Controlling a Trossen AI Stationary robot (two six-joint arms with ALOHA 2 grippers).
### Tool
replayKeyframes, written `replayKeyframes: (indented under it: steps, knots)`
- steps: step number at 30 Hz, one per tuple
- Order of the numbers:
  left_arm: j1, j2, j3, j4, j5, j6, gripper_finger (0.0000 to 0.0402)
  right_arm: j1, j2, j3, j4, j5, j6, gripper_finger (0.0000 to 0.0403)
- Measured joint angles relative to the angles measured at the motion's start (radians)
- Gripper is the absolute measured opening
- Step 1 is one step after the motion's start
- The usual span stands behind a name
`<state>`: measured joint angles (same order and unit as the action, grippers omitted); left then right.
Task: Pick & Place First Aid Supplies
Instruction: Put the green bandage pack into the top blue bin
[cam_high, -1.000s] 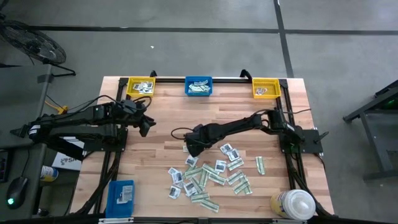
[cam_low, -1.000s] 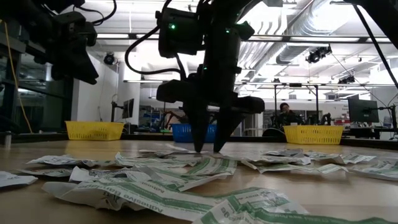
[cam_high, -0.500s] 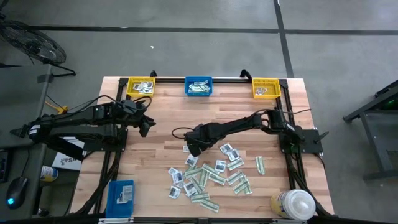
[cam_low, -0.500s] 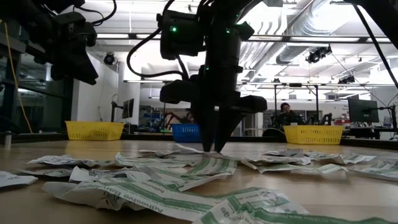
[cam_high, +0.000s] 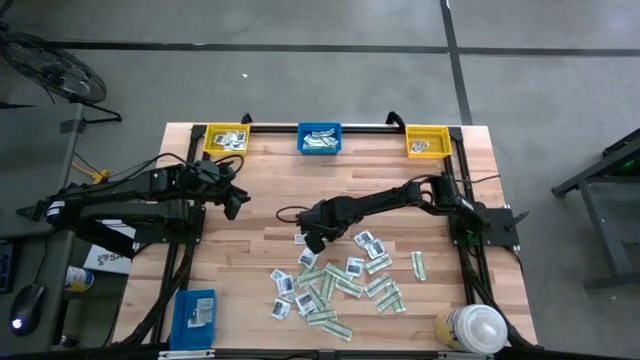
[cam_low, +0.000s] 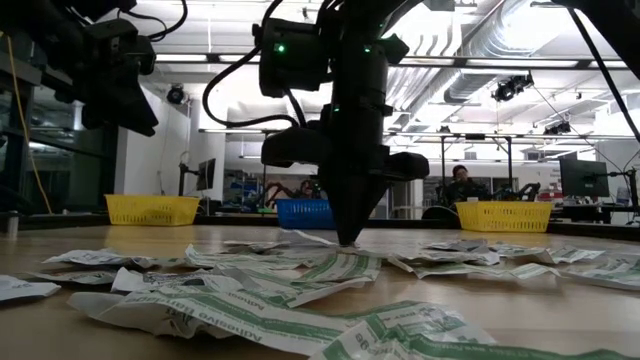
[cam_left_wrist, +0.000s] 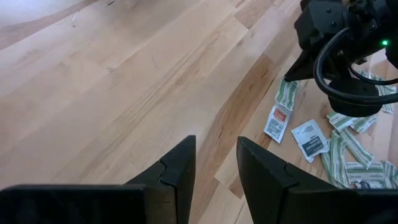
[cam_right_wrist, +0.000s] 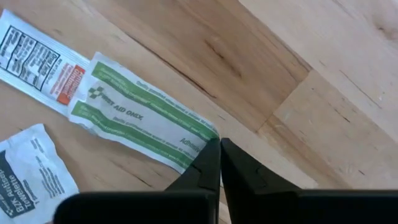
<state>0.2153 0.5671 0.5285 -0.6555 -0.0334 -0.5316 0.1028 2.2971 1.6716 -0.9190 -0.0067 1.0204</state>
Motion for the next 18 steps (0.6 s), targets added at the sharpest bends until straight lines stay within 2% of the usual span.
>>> replayKeyframes:
  steps: [5, 18]
  knots:
    - [0.000, 0.000, 0.000, 0.001, 0.000, 0.000, 0.0117, -0.012, -0.008, 0.033, -0.024, 0.018, -0.045, 0.0001]
    - [0.000, 0.000, 0.000, 0.002, -0.002, 0.000, 0.0117, -0.119, -0.163, 0.038, -0.048, 0.134, -0.242, 0.0000]
